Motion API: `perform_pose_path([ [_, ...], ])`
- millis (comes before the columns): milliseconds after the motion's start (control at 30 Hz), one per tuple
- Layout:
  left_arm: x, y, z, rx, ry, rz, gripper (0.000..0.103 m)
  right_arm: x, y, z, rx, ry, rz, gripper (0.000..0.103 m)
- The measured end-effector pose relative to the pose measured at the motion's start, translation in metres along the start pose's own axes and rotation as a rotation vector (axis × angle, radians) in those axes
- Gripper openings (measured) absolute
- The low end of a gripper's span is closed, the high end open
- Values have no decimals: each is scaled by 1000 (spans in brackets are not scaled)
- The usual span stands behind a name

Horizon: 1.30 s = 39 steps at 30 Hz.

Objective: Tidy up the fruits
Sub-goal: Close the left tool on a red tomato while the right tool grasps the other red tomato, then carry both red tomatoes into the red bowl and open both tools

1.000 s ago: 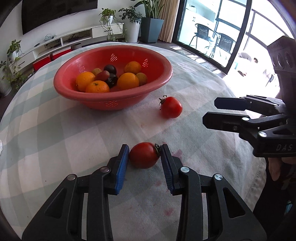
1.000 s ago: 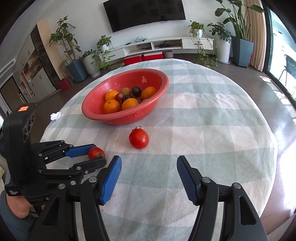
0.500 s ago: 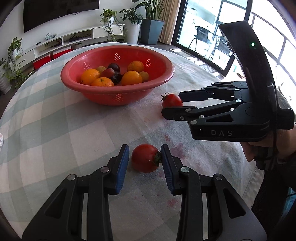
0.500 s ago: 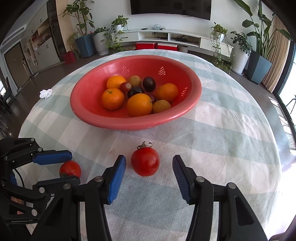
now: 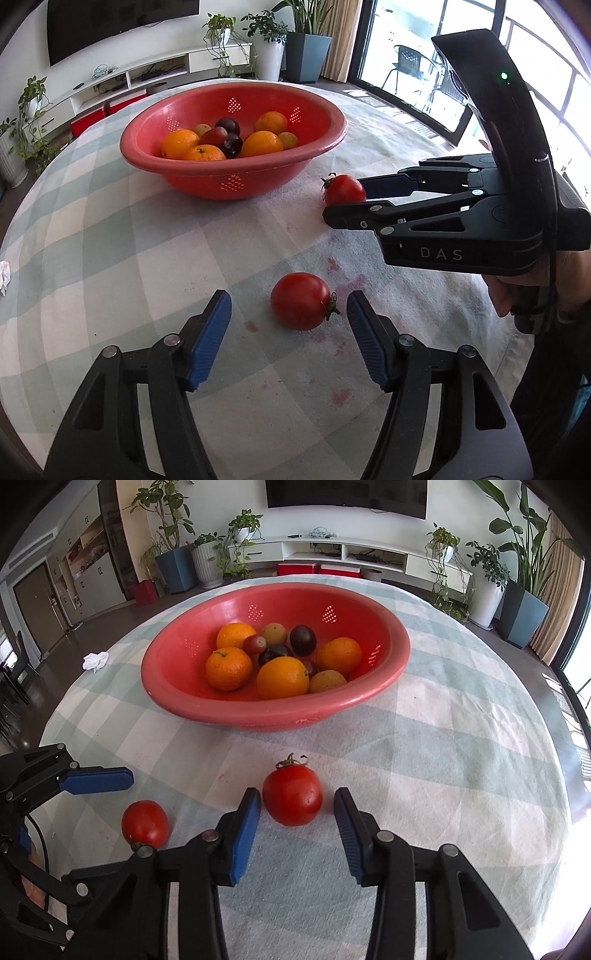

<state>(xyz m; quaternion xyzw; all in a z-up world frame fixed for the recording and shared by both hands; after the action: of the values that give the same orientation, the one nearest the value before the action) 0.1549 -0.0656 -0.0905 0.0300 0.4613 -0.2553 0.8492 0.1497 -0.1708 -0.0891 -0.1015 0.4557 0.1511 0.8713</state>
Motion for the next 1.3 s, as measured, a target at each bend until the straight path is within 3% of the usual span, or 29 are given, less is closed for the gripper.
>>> perform_pose_path([
  [133,-1,-1,0,4,-7,-13,63,0,2,0,-4,-1,6,44],
  [200,-1,-2,-1,10,-6,-15,44,1,3,1,-1,-3,7,44],
  [267,0,-4,-3,14,3,-20,34,1,3,2,1,-4,8,44],
  [933,-6,5,-3,-14,-37,6,32,0,8,-1,-22,-4,-3,34],
  [1300,-45,29,-2,-120,-127,13,32,-51,1,-25,102,-95,35,34],
])
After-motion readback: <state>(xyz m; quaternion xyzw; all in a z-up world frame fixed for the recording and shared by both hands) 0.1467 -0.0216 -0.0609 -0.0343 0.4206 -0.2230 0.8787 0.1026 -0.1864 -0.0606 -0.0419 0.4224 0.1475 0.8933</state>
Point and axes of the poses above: each gripper's, at about its wrist camera, not at the fingertips, and x roughly the way its jaws point, y to its left, z to its top, the point moved 1 cm from there along x, roughly the way its jaws point, and after that the axes turned 7 degrees about -x, right-handed, at the moved point
